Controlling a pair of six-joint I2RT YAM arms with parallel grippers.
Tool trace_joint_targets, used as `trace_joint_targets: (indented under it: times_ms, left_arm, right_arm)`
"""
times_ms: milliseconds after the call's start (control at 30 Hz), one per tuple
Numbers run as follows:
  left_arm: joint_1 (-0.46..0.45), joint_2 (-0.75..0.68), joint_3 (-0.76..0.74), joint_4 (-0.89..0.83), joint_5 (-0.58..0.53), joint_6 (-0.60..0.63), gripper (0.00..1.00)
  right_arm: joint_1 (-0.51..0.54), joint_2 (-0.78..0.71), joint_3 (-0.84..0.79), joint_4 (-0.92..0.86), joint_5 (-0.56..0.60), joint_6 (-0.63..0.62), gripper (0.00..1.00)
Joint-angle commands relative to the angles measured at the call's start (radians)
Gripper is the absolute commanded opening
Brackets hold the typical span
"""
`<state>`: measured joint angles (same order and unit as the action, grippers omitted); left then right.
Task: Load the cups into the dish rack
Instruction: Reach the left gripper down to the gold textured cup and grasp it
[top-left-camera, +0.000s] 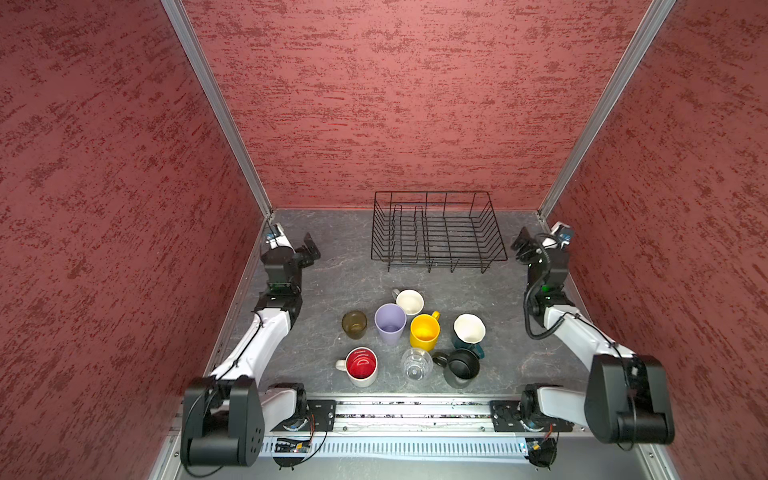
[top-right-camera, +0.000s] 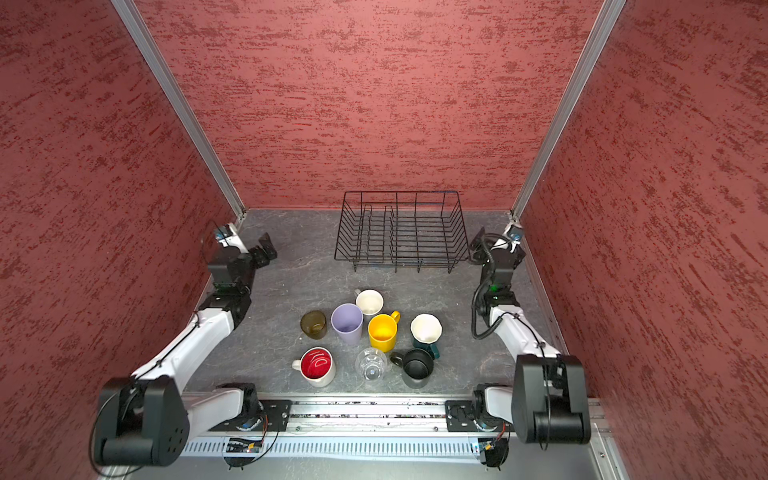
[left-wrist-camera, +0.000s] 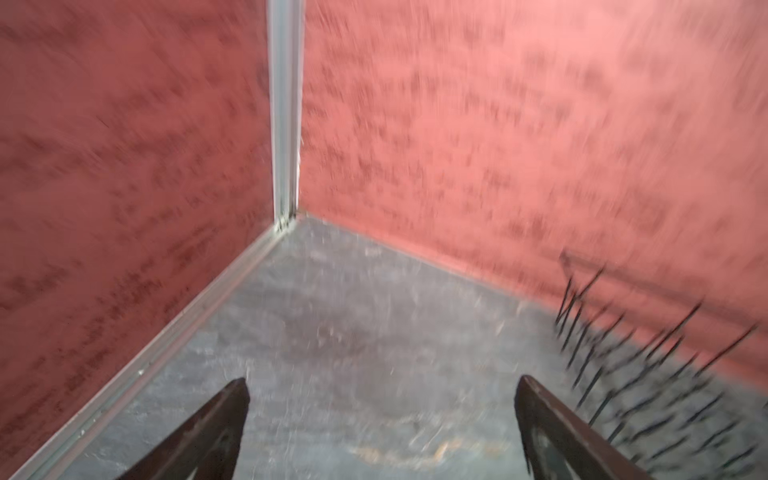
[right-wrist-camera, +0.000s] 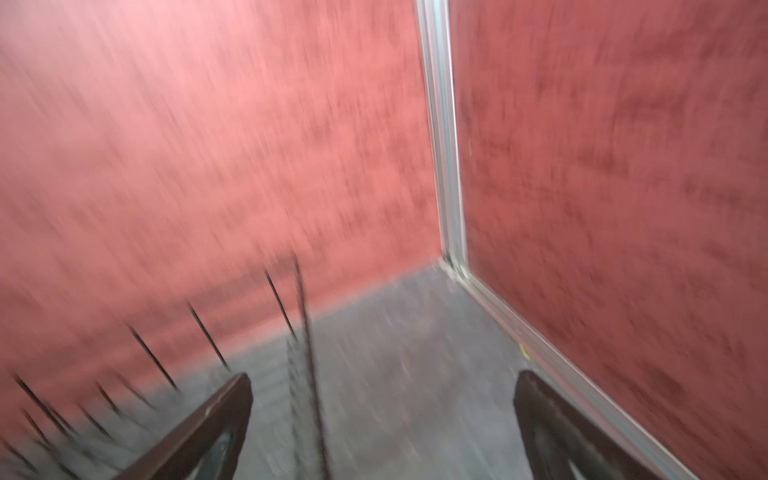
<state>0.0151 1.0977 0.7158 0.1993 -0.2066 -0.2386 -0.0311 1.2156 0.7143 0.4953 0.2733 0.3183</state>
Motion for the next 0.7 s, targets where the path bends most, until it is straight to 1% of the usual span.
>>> trace_joint_targets:
  times_ms: [0,33,100,167,233,333,433,500,600,667]
  left_arm:
    - [0.032,-0.107,0.042,-0.358,0.157,-0.098,1.0]
    - [0.043,-0.132,0.066,-0.411,0.208,-0.1,1.0]
    - [0.057,-0.155,0.124,-0.561,0.266,-0.122,0.99]
    - [0.074,-0.142,0.21,-0.76,0.311,-0.141,0.98]
    - [0.081,-0.121,0.261,-0.934,0.361,-0.159,0.95]
    - [0.079,-0.091,0.283,-1.128,0.448,-0.191,0.89]
    - [0.051,-0.092,0.265,-1.241,0.517,-0.23,0.83]
    - [-0.003,-0.112,0.253,-1.282,0.508,-0.262,0.81]
    - [-0.112,-0.141,0.234,-1.331,0.416,-0.314,0.78]
    - [-0.16,-0.141,0.217,-1.351,0.376,-0.34,0.77]
  right_arm:
    - [-0.011,-0.072,0.031,-0.253,-0.21,0.2,0.99]
    - [-0.013,-0.091,0.006,-0.233,-0.243,0.212,0.99]
    - [-0.012,-0.121,-0.015,-0.242,-0.279,0.234,0.99]
    - [-0.011,-0.139,0.004,-0.326,-0.295,0.235,0.99]
    - [-0.011,-0.14,0.041,-0.436,-0.292,0.216,0.99]
    - [-0.012,-0.121,0.104,-0.588,-0.293,0.17,0.99]
    - [-0.01,-0.104,0.142,-0.675,-0.299,0.135,0.99]
    - [-0.009,-0.099,0.152,-0.698,-0.306,0.124,0.99]
    - [-0.008,-0.093,0.151,-0.691,-0.326,0.13,0.99]
    - [-0.007,-0.088,0.149,-0.679,-0.344,0.144,0.99]
